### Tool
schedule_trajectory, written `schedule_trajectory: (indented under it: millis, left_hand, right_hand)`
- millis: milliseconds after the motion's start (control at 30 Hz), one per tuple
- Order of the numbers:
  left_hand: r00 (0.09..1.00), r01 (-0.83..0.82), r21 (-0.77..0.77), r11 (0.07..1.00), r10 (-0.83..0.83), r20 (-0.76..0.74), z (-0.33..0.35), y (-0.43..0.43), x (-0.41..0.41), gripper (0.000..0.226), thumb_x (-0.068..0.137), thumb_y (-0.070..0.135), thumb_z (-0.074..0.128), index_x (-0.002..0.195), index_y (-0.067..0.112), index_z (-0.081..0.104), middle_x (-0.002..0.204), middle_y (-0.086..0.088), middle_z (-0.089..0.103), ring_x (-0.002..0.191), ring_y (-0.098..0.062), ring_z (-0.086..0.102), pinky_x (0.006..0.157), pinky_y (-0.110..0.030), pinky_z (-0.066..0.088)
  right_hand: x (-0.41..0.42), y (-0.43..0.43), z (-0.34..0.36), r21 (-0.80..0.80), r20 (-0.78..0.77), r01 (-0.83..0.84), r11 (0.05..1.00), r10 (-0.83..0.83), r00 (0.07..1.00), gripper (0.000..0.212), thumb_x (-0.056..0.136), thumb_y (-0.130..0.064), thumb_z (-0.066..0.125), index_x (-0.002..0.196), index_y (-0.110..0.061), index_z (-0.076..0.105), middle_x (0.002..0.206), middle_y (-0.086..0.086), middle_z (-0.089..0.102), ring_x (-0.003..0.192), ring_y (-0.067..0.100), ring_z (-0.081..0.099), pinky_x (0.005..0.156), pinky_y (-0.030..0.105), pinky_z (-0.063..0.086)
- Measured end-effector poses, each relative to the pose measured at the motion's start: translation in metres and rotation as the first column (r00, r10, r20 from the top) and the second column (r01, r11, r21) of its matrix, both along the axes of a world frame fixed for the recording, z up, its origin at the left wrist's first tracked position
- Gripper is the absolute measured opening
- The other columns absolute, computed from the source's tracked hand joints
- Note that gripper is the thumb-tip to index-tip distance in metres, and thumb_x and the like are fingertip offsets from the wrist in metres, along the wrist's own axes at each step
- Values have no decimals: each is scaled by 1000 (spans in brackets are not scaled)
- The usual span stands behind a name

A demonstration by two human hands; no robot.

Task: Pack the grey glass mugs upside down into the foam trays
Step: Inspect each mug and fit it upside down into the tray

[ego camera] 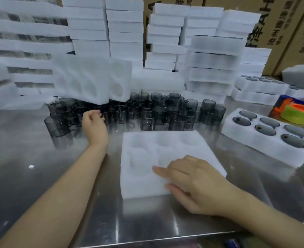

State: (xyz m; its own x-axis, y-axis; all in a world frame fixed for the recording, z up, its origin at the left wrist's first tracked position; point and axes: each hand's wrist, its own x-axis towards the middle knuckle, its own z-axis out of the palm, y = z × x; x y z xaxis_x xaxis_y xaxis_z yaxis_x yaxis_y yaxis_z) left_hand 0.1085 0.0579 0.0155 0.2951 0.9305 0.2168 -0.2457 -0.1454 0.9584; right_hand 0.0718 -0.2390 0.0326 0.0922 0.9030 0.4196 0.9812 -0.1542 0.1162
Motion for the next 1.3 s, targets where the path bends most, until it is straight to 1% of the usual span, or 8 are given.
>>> schedule_trajectory:
  millis: [167,300,367,467,700,1033,1200,1300]
  left_hand:
    - [1000,12,-33,999,-13,-12,-2,4,0,21,93,11,37,97,17,56,82,12,56,67,-2,52,54,-5,37]
    - [988,140,-42,989,-142,-57,0,3,2,16,92,15,45,87,20,59,78,10,55,62,-2,50,56,-14,39]
    - [958,256,-65,965,-262,-117,6,4,3,17,87,15,51,75,21,60,70,7,54,53,-4,47,55,-20,37]
    - [893,395,-54,917,-397,-212,13,3,3,19,85,18,55,66,18,60,55,10,52,45,-5,43,51,-22,33]
    - [771,522,-23,853,-483,-416,23,-10,-3,27,87,34,53,65,19,56,47,13,42,47,-8,38,50,-25,29]
    - [520,702,109,704,-402,-754,42,2,-25,35,82,58,63,64,28,70,52,15,45,53,-10,41,51,-25,30]
    - [-65,840,-345,420,-553,-831,53,13,-51,45,74,67,65,74,23,71,49,0,44,44,-14,18,41,-20,18]
    - [-25,858,-292,423,-533,-846,50,1,-48,27,85,35,68,70,12,63,51,-3,51,41,-14,19,39,-20,17]
  right_hand:
    - [20,21,35,-31,-444,57,998,-65,894,34,91,-48,49,111,-30,71,98,-19,71,83,-3,62,75,22,51]
    - [91,42,53,387,-616,345,855,-38,787,18,94,-22,57,98,-36,69,72,-21,67,68,-4,61,70,16,47]
    - [128,53,46,375,-716,506,776,-104,690,20,95,-13,56,105,-24,69,74,-7,65,66,7,60,70,20,47]
    - [164,70,28,261,-736,565,783,-218,641,22,95,-16,57,114,-16,66,79,1,62,63,11,59,67,20,46]
    - [191,96,18,76,-709,671,737,-433,556,33,84,-52,64,73,-21,68,75,-4,68,74,9,59,70,30,47]
    - [175,81,32,329,-833,551,767,-39,552,11,90,-21,68,79,-24,69,69,-5,66,56,4,58,61,16,51]
    - [158,54,37,525,-660,420,740,43,750,11,89,-6,66,92,-14,73,78,-3,61,65,7,61,69,18,52]
    - [149,46,30,577,-628,372,727,105,771,22,86,2,66,101,-13,71,81,-4,61,69,14,62,74,24,56]
